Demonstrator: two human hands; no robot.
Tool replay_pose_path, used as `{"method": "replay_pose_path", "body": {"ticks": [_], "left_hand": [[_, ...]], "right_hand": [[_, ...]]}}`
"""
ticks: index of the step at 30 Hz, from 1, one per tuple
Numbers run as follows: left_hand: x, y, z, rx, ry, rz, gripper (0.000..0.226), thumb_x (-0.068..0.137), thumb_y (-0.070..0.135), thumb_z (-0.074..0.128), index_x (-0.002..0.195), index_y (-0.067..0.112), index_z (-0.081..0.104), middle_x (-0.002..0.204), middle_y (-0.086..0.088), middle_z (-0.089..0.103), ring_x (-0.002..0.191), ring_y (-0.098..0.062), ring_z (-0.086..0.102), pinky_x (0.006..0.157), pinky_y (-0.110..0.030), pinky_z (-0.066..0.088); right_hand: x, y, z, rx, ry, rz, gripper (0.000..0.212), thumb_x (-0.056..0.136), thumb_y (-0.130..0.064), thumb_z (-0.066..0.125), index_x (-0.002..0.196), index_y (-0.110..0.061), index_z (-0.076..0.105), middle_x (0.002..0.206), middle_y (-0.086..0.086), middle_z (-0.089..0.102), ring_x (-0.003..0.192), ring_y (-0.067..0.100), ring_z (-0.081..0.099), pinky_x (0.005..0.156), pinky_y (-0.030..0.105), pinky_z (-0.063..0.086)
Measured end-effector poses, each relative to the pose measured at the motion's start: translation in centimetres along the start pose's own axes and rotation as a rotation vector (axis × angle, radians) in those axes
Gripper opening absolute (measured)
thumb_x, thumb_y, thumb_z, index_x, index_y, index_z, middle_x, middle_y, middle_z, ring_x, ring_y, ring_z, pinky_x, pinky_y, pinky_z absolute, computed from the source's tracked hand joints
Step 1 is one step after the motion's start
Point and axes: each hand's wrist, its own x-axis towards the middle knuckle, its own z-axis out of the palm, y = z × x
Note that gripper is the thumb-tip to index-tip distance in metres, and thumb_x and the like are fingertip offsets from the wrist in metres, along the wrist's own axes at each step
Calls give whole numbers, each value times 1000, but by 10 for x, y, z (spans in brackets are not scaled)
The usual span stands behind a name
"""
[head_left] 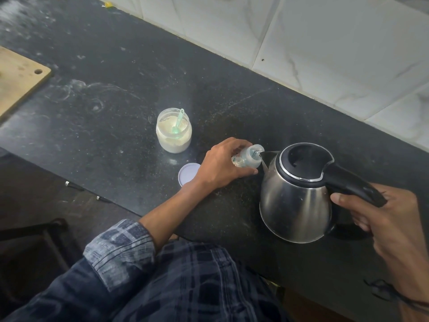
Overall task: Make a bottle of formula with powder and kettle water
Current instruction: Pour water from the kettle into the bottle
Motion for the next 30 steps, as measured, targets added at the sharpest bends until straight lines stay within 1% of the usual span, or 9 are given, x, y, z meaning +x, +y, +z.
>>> {"method": "replay_pose_path", "body": {"ticks": [4,7,10,14,18,22,25,30], "left_hand": [[0,-1,0,-12,7,1,67,59,59,81,118,28,67,112,12,68,101,-11,67,92,-43,56],[1,-3,1,-9,9,1,68,59,61,81,117,29,67,111,12,68,101,-11,67,92,-43,56],[1,-3,0,-5,13,0,66,60,59,82,117,30,66,111,13,67,101,-10,66,92,-42,56],[1,-3,-1,-1,12,-2,64,61,54,86,117,30,66,111,13,67,102,-10,66,92,-42,56],[0,-3,-2,17,-1,-12,61,66,43,92,119,27,67,115,10,67,103,-11,65,93,-41,56],[-1,-5,-1,25,14,-19,62,65,44,92,119,27,67,114,11,67,101,-11,66,92,-41,55],[-1,-6,0,30,17,-22,62,64,44,92,118,27,67,113,11,67,101,-10,66,91,-40,55],[-1,-8,1,30,22,-26,63,64,45,91,119,26,67,114,11,67,101,-10,66,91,-41,55]], "right_hand": [[1,-1,0,7,-5,3,32,75,7,78,55,-14,64,42,-6,32,38,12,25,39,20,20],[1,-1,1,-1,-5,6,33,76,7,78,54,-14,63,42,-8,33,37,12,25,39,20,21],[1,-2,1,-13,-4,9,34,76,7,78,54,-15,63,42,-7,32,37,12,25,40,20,21],[2,-3,2,-27,-5,1,36,76,7,78,52,-16,63,42,-6,32,38,13,25,40,22,20],[2,-5,3,-33,-4,-1,40,76,6,78,49,-19,62,43,-7,30,39,13,24,40,21,20],[2,-4,3,-17,-10,-3,36,76,6,77,54,-20,67,43,-8,30,39,12,23,40,20,18],[3,-3,2,-19,-13,4,35,77,6,77,54,-17,65,44,-8,30,39,11,23,40,20,18],[3,-5,4,-40,-14,-6,36,76,3,78,51,-19,63,43,-8,29,40,13,22,41,23,17]]}}
